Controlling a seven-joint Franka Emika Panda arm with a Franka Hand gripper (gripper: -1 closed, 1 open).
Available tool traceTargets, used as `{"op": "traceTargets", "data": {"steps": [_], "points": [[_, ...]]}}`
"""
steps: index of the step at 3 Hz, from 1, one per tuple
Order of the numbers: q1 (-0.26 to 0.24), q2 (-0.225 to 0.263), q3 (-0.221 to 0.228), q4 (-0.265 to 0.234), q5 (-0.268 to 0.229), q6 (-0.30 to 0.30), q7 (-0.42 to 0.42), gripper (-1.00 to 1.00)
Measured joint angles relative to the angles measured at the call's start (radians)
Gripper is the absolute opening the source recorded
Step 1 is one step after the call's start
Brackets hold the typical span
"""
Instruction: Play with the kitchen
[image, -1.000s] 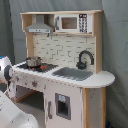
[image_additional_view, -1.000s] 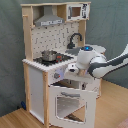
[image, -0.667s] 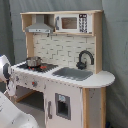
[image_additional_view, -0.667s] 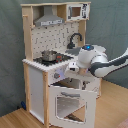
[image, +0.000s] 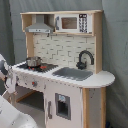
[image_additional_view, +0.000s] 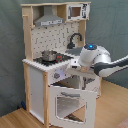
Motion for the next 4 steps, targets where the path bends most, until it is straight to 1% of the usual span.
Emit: {"op": "traceTargets", "data": {"steps": [2,4], "points": [[0.093,-0.058,-0.093,0.001,-0.135,-0.08,0.084,1.0],[0.183,-0.147,-0.178,0.001,-0.256,-0.179,0.136,1.0]]}}
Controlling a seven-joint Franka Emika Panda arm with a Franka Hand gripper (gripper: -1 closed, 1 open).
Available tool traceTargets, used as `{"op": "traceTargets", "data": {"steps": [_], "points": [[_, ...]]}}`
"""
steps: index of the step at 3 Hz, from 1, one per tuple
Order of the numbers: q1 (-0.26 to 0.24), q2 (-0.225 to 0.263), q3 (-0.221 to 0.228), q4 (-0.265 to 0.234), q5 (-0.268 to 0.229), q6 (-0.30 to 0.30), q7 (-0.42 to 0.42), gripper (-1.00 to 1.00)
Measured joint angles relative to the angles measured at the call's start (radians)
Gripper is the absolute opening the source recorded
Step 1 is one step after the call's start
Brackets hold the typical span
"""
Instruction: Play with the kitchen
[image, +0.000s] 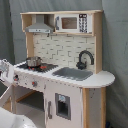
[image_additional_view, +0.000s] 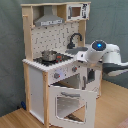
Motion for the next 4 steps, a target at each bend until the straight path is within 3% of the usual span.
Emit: {"op": "traceTargets", "data": {"steps": [2,4], "points": [[0.063,-0.144,-0.032,0.004,-0.13,-0.069,0.043,1.0],[0.053,-0.345,-0.029,0.016,-0.227,-0.033,0.062,1.0]]}}
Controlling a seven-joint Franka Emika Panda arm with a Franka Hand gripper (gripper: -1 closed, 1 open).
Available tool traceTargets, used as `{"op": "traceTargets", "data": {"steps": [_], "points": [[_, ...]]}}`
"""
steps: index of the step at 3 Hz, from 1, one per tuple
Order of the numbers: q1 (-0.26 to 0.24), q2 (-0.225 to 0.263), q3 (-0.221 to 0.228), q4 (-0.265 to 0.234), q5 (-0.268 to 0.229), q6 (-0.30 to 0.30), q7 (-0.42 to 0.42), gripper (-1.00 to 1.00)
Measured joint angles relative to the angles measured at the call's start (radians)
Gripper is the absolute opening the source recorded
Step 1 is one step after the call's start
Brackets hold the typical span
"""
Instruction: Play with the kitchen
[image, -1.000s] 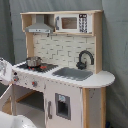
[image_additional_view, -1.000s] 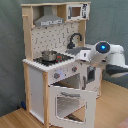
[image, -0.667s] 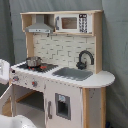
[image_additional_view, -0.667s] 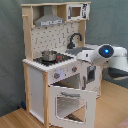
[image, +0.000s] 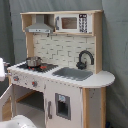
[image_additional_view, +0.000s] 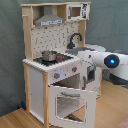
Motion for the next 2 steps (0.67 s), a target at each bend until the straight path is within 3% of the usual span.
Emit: {"op": "traceTargets", "data": {"steps": [2], "points": [[-0.056,-0.176,0.001,0.052,-0.04,0.111,0.005,1.0]]}}
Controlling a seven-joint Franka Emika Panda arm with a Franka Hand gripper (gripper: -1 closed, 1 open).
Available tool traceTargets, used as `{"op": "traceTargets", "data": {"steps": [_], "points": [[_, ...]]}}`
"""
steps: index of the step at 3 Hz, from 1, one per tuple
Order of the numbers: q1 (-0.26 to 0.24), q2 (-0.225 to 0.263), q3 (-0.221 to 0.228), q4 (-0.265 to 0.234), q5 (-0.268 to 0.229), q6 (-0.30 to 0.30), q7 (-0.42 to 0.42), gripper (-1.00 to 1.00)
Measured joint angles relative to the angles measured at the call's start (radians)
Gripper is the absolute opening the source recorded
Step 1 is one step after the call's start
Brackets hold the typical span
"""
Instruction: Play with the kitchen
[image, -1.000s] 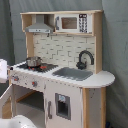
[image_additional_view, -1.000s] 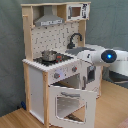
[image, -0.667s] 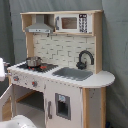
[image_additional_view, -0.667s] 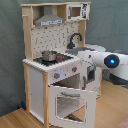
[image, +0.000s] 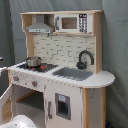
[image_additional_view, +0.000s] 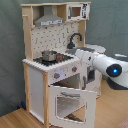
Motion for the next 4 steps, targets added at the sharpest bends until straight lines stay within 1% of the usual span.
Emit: {"op": "traceTargets", "data": {"steps": [1,2,3,4], "points": [[-0.048,-0.068,0.001,0.024,0.0,0.085,0.003,1.0],[-0.105,-0.125,0.001,0.049,0.0,0.183,0.012,1.0],[-0.161,-0.161,0.001,0.082,0.0,0.278,0.021,1.0],[-0.218,-0.167,0.001,0.126,0.0,0.371,0.021,1.0]]}}
